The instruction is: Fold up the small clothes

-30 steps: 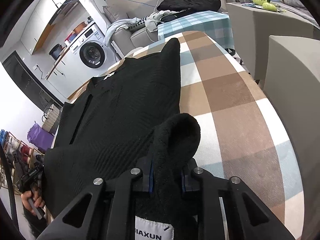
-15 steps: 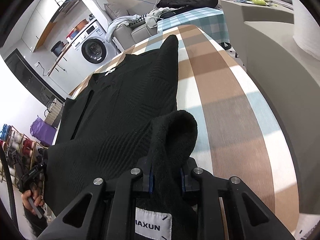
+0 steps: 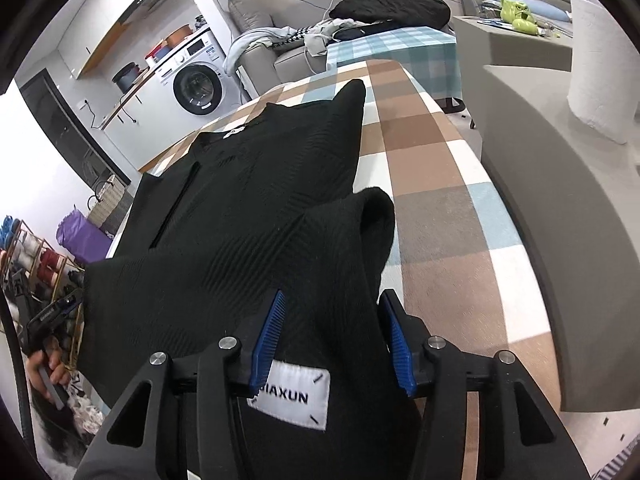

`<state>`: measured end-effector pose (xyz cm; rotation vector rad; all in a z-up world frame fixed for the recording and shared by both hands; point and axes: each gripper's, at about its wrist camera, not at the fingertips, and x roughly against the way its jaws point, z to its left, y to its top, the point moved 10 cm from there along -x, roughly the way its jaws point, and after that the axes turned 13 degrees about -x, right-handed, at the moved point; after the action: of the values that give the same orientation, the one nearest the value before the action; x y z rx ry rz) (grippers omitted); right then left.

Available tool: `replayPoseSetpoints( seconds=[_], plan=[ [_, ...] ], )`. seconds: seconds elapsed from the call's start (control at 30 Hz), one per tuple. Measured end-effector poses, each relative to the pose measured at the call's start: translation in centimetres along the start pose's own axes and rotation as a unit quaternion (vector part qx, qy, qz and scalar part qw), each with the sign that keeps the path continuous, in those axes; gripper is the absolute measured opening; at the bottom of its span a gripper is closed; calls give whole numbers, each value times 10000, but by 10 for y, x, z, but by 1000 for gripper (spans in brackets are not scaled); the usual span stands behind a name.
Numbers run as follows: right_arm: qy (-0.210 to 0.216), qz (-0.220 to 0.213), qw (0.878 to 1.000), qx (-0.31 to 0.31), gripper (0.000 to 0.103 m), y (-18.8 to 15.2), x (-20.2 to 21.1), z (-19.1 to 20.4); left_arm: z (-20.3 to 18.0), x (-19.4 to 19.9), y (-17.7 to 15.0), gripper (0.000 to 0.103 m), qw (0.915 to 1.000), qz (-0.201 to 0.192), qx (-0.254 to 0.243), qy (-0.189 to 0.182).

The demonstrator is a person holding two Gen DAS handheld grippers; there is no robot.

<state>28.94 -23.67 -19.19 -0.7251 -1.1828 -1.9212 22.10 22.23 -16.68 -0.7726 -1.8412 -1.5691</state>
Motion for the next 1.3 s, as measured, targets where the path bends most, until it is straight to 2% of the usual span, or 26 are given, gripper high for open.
replayPoseSetpoints(
  seconds=[0.17, 0.2, 0.23, 0.3, 0.4, 0.67, 0.77, 0.97, 1.03, 1.1, 1.3],
  plan=[
    [-119, -35, 9999, -33, 51, -3, 1, -8, -3, -12, -5, 40, 9999, 82, 38, 57],
    [-114, -52, 9999, -40, 51, -3, 1, -8, -3, -14, -4, 36, 9999, 82, 44, 89],
    [-110, -83, 9999, -39, 51, -2, 1, -8, -3, -15, -4, 23, 9999, 68, 54, 112],
    [-180, -89, 9998, 11, 51, -4, 1, -7, -3, -16, -2, 10, 9998, 49, 47, 167],
    [-207, -112, 9997, 46, 50, -6, 5, -7, -2, -8, 2, 6, 9999, -98, 94, 108],
    [-127, -189, 9996, 174, 50, -11, 19, -1, -12, 14, 10, 6, 9995, -309, -26, -67],
    [23, -189, 9996, 230, 50, -14, 23, 5, -21, 13, 9, 6, 9994, -265, -121, -186],
    [352, -169, 9982, 448, 50, -19, 32, 23, -25, 2, -1, 8, 9996, 21, -271, -43],
    [428, -180, 9976, 511, 50, -20, 33, 27, -24, -2, -4, 19, 9994, 95, -314, 57],
    [413, -164, 9975, 545, 50, -21, 31, 29, -21, -6, -6, 26, 9991, 147, -352, 192],
    [345, -150, 9981, 484, 50, -19, 24, 25, -18, -16, -6, 26, 9992, 103, -347, 159]
  ],
)
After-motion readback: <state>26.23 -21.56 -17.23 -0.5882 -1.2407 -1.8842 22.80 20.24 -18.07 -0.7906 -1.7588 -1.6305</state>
